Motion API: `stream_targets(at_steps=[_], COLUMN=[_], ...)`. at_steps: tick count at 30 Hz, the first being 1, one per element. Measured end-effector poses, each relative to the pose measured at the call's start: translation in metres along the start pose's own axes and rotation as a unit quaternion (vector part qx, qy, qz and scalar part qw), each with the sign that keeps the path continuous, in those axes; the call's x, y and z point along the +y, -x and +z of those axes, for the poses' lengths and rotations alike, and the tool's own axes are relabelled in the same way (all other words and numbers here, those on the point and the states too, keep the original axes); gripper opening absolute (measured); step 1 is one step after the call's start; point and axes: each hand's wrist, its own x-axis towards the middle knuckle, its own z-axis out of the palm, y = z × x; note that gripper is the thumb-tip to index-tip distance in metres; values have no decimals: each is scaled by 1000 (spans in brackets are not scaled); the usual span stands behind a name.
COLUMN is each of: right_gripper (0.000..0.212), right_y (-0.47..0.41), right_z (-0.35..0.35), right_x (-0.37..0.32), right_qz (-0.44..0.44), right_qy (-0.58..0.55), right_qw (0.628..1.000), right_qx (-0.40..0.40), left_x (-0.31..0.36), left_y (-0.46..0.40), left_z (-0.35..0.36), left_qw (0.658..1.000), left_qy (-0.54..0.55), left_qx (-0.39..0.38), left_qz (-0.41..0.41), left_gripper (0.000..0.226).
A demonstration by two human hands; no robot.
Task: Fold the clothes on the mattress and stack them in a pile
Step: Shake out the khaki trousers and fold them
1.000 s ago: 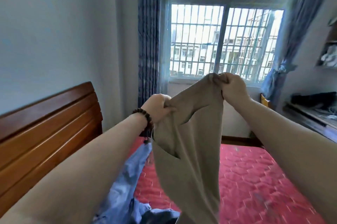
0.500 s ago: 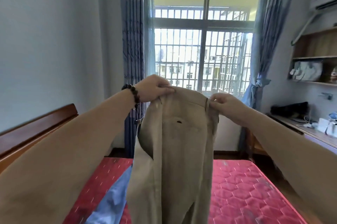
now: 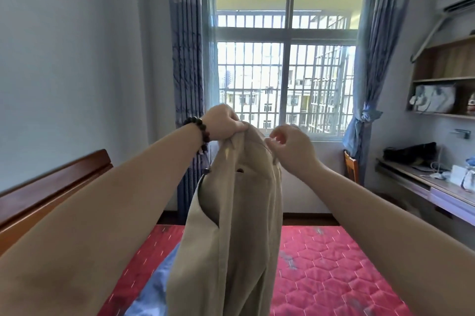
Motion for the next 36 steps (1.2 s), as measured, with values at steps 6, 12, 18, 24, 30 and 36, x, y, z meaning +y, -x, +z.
stream_targets(at_steps=[6,12,18,24,30,36], right_gripper=[44,17,20,17,13,18], right_y=[7,-2,-14,-25,-33,-40], right_z=[24,19,-7,-23,-44,-74], right_x=[-23,-15,-14,-4,15,33], right_qz=[38,-2,36,39,32,26], right_qy=[-146,-71,-218,-236,-242,-209], right_qw=[978,994,971,968,970,977], right_qx=[-146,-79,-88,-73,-1,43], left_x=[15,3,-30,-51,-64,-76], left_y=[-10,9,28,31,45,52], left_z=[13,10,12,32,55,56], left_qw=[997,980,980,985,992,975], left_qy=[49,188,185,135,54,183], left_qx=[28,56,-67,-105,-108,-124], left_qz=[-55,21,4,-32,-33,14], left_gripper=[22,29,41,23,64,98])
